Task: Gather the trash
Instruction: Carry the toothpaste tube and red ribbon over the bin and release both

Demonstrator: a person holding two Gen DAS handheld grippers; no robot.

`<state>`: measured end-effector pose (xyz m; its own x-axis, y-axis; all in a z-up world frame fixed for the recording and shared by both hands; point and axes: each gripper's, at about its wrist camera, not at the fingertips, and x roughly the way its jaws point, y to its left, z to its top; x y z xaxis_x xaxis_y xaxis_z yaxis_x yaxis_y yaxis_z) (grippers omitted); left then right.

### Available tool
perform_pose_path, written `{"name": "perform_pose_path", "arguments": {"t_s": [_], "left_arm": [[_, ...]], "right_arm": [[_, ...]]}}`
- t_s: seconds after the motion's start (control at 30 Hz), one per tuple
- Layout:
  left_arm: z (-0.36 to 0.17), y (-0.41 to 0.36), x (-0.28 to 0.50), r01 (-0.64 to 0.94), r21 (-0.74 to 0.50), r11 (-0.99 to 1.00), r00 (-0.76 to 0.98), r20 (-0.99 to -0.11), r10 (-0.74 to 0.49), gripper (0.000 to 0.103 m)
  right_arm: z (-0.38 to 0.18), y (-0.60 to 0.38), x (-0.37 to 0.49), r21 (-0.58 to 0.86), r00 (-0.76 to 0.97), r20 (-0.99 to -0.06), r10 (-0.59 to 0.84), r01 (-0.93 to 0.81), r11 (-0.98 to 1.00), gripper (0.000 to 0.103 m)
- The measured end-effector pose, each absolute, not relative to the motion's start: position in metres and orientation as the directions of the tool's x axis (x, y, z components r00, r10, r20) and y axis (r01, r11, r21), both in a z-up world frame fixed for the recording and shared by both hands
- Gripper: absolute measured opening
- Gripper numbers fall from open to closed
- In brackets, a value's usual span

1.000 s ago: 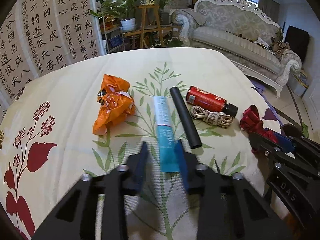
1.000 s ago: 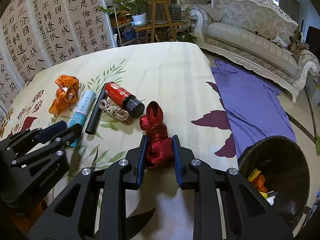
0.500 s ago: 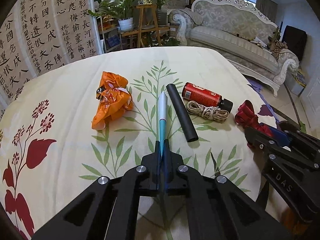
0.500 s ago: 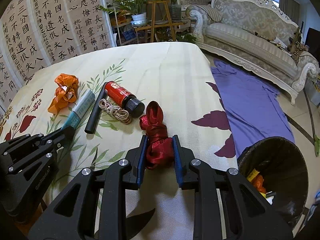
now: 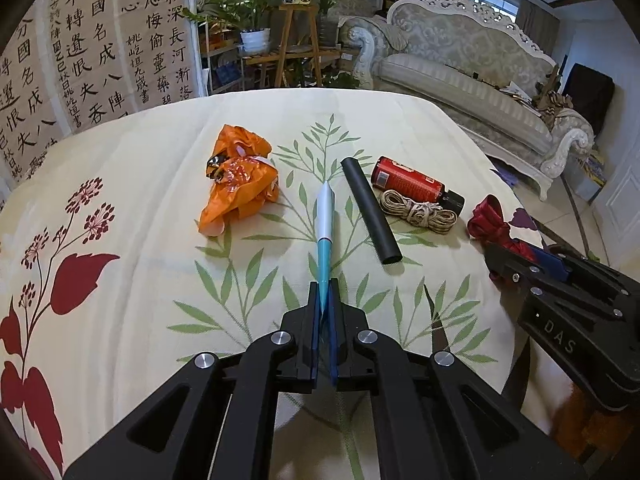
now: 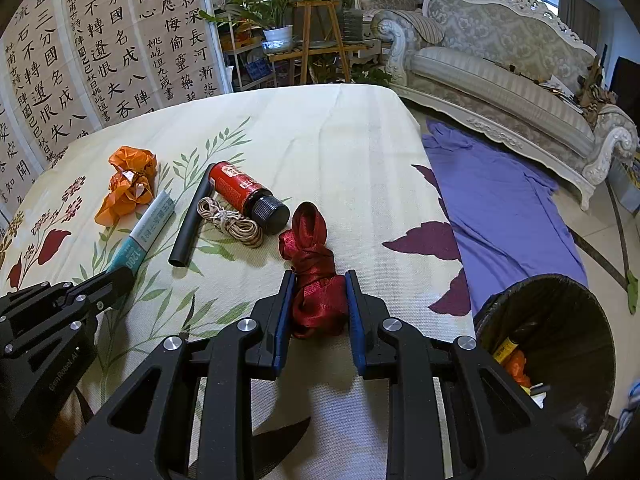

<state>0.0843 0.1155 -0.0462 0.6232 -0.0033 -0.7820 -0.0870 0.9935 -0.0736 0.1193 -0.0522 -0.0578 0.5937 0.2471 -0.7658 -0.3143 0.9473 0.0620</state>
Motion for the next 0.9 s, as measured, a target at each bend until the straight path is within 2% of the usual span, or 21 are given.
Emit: {"name": "perform_pose_path", "arguments": {"t_s": [0.9], "left_arm": [[-0.042,0.122,0.066,-0.096,-0.072,0.993,0.651,-0.759,0.008,0.003]], "right_arm": [[-0.052,-0.056,0.100,0.059,0.607,-0.756,0.244,-0.309,0.949,0.023]]}}
